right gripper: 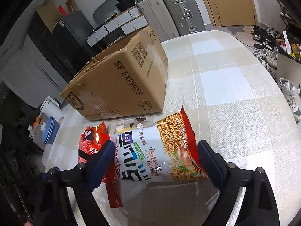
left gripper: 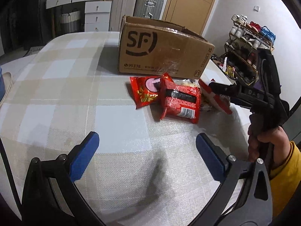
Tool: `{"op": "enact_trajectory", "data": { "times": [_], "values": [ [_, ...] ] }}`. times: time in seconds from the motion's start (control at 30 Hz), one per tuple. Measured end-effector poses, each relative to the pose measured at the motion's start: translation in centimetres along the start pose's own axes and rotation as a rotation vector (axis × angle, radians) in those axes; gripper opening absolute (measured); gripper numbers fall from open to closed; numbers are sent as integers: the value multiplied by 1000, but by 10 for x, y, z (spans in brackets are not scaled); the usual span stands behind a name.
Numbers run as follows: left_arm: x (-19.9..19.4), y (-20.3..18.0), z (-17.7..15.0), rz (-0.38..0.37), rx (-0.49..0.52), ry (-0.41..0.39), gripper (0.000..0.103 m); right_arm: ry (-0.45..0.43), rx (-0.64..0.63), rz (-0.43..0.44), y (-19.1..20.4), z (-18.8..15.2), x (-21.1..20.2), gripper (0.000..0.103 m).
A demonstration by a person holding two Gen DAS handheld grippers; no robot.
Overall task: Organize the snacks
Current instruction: 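Grasp the spicy noodle-snack bag with the right gripper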
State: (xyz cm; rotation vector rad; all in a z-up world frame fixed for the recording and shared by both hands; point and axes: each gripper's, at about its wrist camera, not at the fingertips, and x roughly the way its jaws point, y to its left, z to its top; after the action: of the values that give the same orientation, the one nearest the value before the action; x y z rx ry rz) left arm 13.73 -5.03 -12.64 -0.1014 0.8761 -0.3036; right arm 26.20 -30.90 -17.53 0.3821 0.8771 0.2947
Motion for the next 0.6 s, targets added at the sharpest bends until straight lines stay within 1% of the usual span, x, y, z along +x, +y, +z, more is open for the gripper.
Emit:
{"op": "enact_trajectory", "data": {
  "times": [0.03, 0.13, 0.17, 0.37, 0.47, 0.6],
  "values": [
    [1, 0, -1, -1, 0, 4, 103, -6, -5, 6, 1, -4, -1, 84],
    [4, -2, -1, -1, 6, 11, 103, -30, -32, 4, 4, -12, -4, 81],
    [6, -4, 0, 3, 11, 12, 103, -35, -33, 10, 6, -12, -5, 78],
    [6, -7, -1, 17, 18, 17, 103, -65, 22, 76, -4, -16, -11, 69],
    [7, -6, 1, 30, 12, 16, 103, -91, 38, 100, -6, -18, -17, 67],
    [6, -5, 4, 49, 13, 9, 103, -122, 27, 127, -3, -19, -25, 66]
  ]
}}
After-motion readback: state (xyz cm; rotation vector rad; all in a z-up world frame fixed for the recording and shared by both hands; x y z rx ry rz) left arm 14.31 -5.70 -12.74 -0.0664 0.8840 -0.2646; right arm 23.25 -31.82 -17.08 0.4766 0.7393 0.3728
